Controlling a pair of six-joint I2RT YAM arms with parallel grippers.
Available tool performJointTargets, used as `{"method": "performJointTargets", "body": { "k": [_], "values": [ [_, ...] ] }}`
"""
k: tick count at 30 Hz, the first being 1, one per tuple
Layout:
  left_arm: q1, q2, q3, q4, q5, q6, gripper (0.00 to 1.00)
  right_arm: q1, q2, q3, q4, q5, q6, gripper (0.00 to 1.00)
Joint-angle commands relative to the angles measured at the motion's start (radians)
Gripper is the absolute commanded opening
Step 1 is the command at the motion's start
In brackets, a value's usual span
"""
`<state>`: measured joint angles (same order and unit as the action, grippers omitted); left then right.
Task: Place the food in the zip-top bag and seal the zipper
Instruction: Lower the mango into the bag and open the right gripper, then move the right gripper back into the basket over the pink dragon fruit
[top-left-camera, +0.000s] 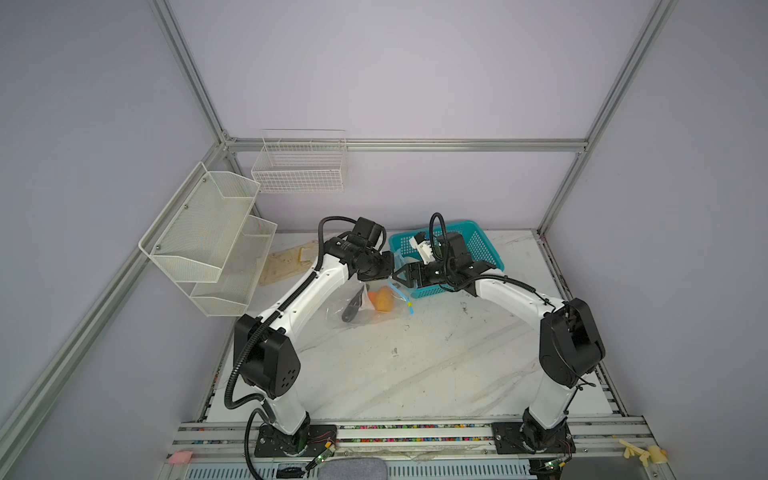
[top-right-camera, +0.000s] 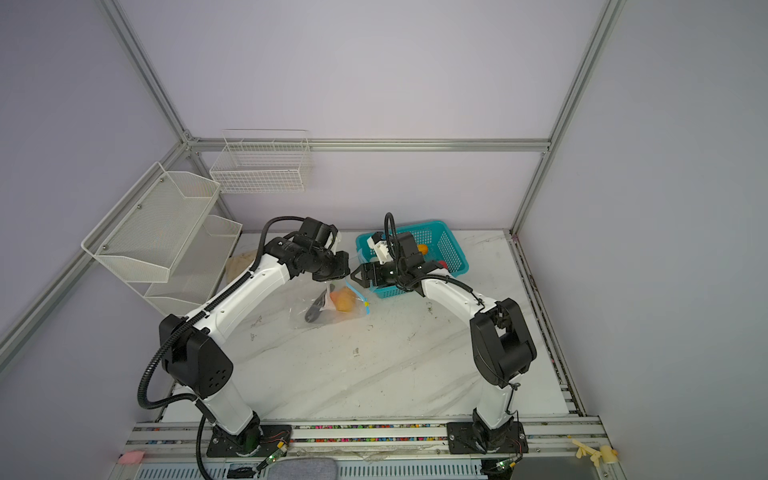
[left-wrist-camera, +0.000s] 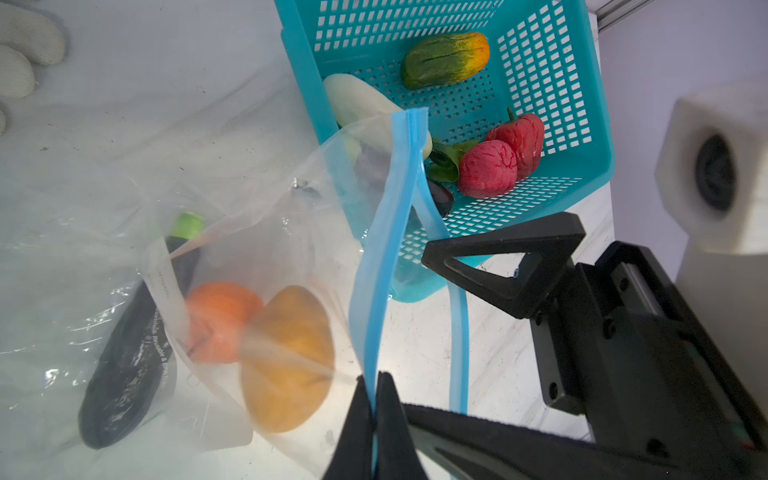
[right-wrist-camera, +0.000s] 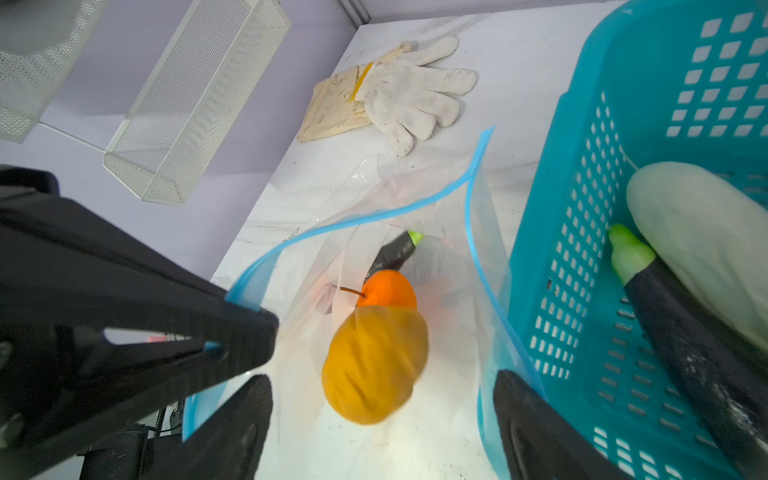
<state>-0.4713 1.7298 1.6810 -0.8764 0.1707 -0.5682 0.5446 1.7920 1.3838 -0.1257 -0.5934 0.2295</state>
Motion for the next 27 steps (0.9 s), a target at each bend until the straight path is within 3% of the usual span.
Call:
{"method": "performJointTargets", "body": {
  "k": [1,9,20,27],
  "values": [
    [0.005,-0.036,0.019,0.032,0.004,-0.012,0.00,0.005,-0.008,0.034,-0.021,0.011,-0.016,0.87],
    [0.005,-0.033,0.017,0.033,0.004,-0.014,0.00,0.005,-0.035,0.057,-0.026,0.015,-0.004,0.87],
    [0.005,-0.038,0.004,0.035,0.001,-0.014,0.00,-0.045,-0.107,0.172,-0.167,0.147,-0.065,0.86],
    [0.005,-0.048,-0.012,0.046,0.006,-0.014,0.00,-0.127,-0.070,0.214,-0.209,0.263,-0.109,0.84]
  ]
}}
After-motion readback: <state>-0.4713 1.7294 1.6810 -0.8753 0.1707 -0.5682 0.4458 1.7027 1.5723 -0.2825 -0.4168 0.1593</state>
